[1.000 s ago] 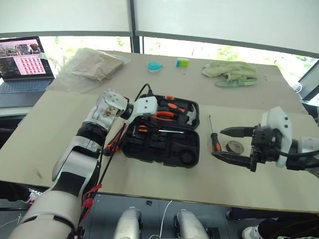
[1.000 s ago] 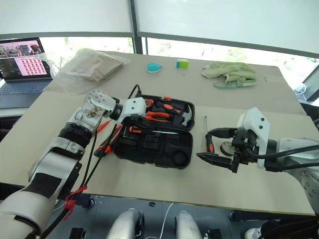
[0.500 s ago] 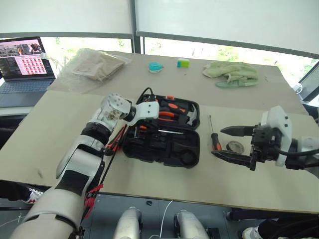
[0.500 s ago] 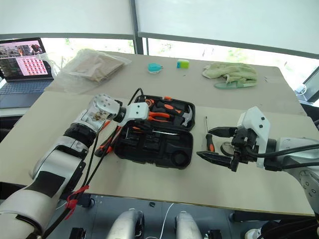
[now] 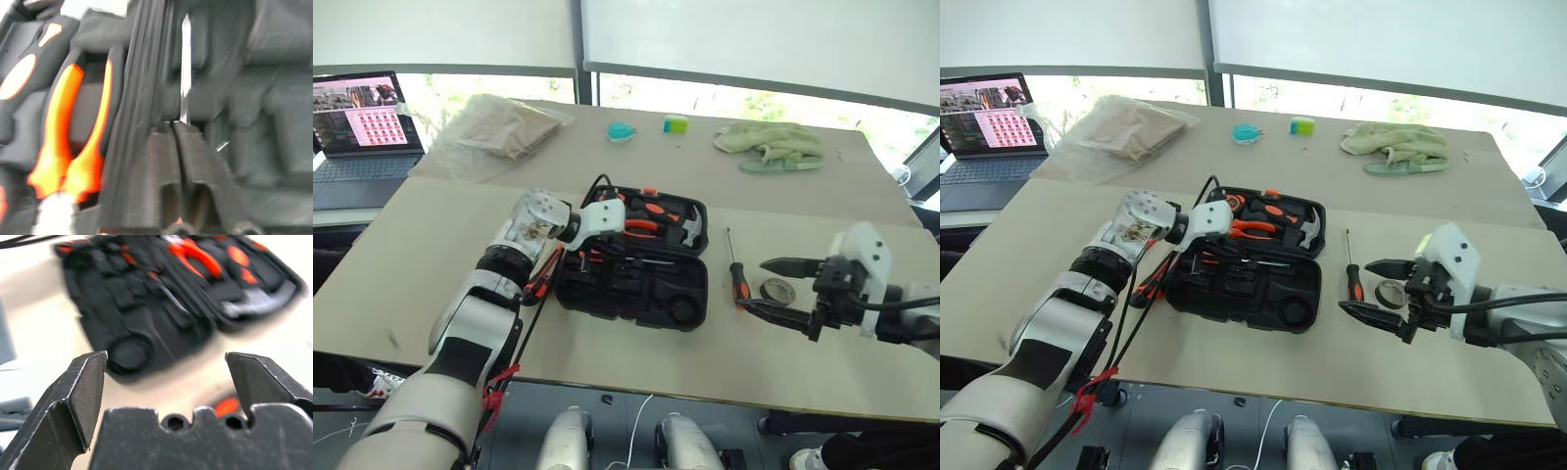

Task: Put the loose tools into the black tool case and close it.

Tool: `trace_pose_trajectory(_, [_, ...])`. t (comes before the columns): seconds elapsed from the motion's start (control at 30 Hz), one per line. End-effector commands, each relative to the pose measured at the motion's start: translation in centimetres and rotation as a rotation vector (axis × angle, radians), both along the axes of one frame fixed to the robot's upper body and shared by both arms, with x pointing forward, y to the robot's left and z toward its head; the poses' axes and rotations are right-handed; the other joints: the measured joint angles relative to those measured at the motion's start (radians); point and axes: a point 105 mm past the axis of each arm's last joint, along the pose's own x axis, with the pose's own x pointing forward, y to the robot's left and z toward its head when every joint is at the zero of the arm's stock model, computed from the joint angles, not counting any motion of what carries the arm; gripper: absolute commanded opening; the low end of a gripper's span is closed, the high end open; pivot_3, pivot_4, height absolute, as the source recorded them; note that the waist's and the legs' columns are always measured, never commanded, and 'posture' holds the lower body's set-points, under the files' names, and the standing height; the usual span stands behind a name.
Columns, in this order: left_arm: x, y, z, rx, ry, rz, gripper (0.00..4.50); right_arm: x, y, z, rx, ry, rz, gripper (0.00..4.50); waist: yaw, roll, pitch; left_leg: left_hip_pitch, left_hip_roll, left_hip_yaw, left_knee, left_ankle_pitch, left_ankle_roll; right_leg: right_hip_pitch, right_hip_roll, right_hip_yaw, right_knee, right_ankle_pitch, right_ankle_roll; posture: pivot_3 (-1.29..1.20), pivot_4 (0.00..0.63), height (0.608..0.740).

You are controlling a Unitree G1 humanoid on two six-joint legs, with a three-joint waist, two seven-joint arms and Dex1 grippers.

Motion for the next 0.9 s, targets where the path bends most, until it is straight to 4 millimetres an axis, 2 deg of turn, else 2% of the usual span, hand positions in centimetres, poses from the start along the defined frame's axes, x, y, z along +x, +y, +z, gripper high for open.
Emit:
trace_pose_trajectory(0.03, [-3.9, 2.1, 6.9, -0.2, 0.109, -0.109, 2.27, -2.9, -3.8, 1.0, 0.019, -0.033, -0.23, 4.5, -0.002, 0.0, 0.0, 0.0, 0.0, -0.002, 0.0, 0.0, 0.0, 0.0, 0.0, -0.001, 0.0, 0.0, 0.0, 0.0, 0.15, 0.74])
trace_pose_trajectory(0.1, [-5.9, 2.9, 7.9, -0.206, 0.173, -0.139, 2.99, -4.9, -5.0, 0.7, 0.042, -0.003, -0.304, 4.5, -0.005, 0.003, -0.001, 0.0, 0.0, -0.006, -0.002, 0.0, 0.0, 0.0, 0.0, -0.001, 0.0, -0.001, 0.0, 0.0, 0.15, 0.74])
trace_pose_trajectory(0.13, [-6.6, 3.2, 8.3, -0.208, 0.187, -0.151, 3.5, -5.8, -5.4, 0.6, 0.042, 0.008, -0.331, 4.5, -0.008, 0.004, -0.002, 0.001, 0.0, -0.008, -0.002, 0.0, 0.0, 0.002, 0.0, -0.002, 0.0, -0.001, 0.001, 0.0, 0.15, 0.74])
trace_pose_trajectory(0.17, [-7.2, 3.5, 8.9, -0.212, 0.211, -0.159, 3.67, -6.9, -5.9, 0.3, 0.033, 0.025, -0.367, 4.5, -0.006, 0.008, -0.001, 0.006, 0.0, -0.008, -0.001, 0.0, 0.0, 0.006, 0.0, -0.001, -0.001, -0.002, 0.001, 0.0, 0.15, 0.74])
trace_pose_trajectory(0.2, [-8.0, 3.8, 9.4, -0.215, 0.23, -0.174, 4.09, -8.1, -6.4, 0.0, 0.03, 0.044, -0.407, 4.5, -0.004, 0.008, -0.002, 0.006, -0.001, -0.009, -0.002, 0.0, 0.0, 0.008, -0.001, -0.001, -0.001, -0.002, 0.001, 0.0, 0.15, 0.74])
trace_pose_trajectory(0.23, [-8.7, 4.3, 9.7, -0.201, 0.236, -0.184, 4.33, -9.7, -7.0, -0.3, 0.035, 0.067, -0.461, 4.5, -0.002, 0.008, -0.001, 0.009, -0.001, -0.009, -0.001, 0.0, 0.0, 0.012, -0.001, -0.002, -0.001, -0.003, 0.002, 0.0, 0.15, 0.74])
trace_pose_trajectory(0.3, [-9.6, 4.9, 9.6, -0.17, 0.227, -0.195, 4.42, -11.7, -7.6, -0.5, 0.042, 0.094, -0.531, 4.5, 0.0, 0.009, -0.001, 0.014, -0.001, -0.01, -0.002, 0.0, 0.0, 0.018, -0.001, -0.004, -0.002, -0.008, 0.006, 0.0, 0.15, 0.74])
trace_pose_trajectory(0.4, [-9.5, 5.0, 9.1, -0.143, 0.196, -0.197, 4.42, -12.1, -7.1, -0.7, 0.054, 0.101, -0.527, 4.5, -0.009, 0.009, -0.002, 0.023, 0.001, -0.01, -0.003, -0.001, -0.001, 0.026, -0.001, -0.002, -0.006, -0.012, 0.002, 0.0, 0.15, 0.74])
trace_pose_trajectory(0.53, [-8.7, 4.6, 8.5, -0.119, 0.136, -0.195, 4.42, -10.1, -5.5, -1.0, 0.065, 0.089, -0.445, 4.5, -0.021, 0.009, -0.002, 0.031, 0.002, -0.01, -0.003, -0.002, -0.002, 0.034, -0.002, -0.001, -0.009, -0.013, -0.002, 0.0, 0.15, 0.74])
trace_pose_trajectory(0.63, [-8.3, 4.1, 7.8, -0.09, 0.09, -0.202, 4.42, -5.7, -3.2, -1.6, 0.074, 0.062, -0.341, 4.5, -0.03, 0.007, -0.001, 0.031, 0.001, -0.01, -0.004, -0.001, -0.001, 0.034, -0.001, 0.0, -0.009, -0.012, -0.003, 0.0, 0.15, 0.74])
trace_pose_trajectory(0.7, [-8.3, 4.0, 7.6, -0.087, 0.081, -0.208, 4.42, -3.3, -1.9, -2.0, 0.088, 0.054, -0.311, 4.5, -0.032, 0.007, -0.001, 0.03, 0.0, -0.01, -0.004, 0.0, 0.0, 0.033, -0.001, 0.001, -0.009, -0.008, -0.009, 0.0, 0.15, 0.74])
trace_pose_trajectory(0.9, [-8.3, 3.6, 7.4, -0.088, 0.075, -0.214, 4.42, 2.2, 0.8, -4.0, 0.059, 0.077, -0.289, 4.5, -0.015, 0.008, 0.0, 0.023, -0.001, -0.01, -0.007, 0.0, 0.0, 0.025, 0.0, 0.0, -0.008, -0.006, -0.003, 0.0, 0.15, 0.74])
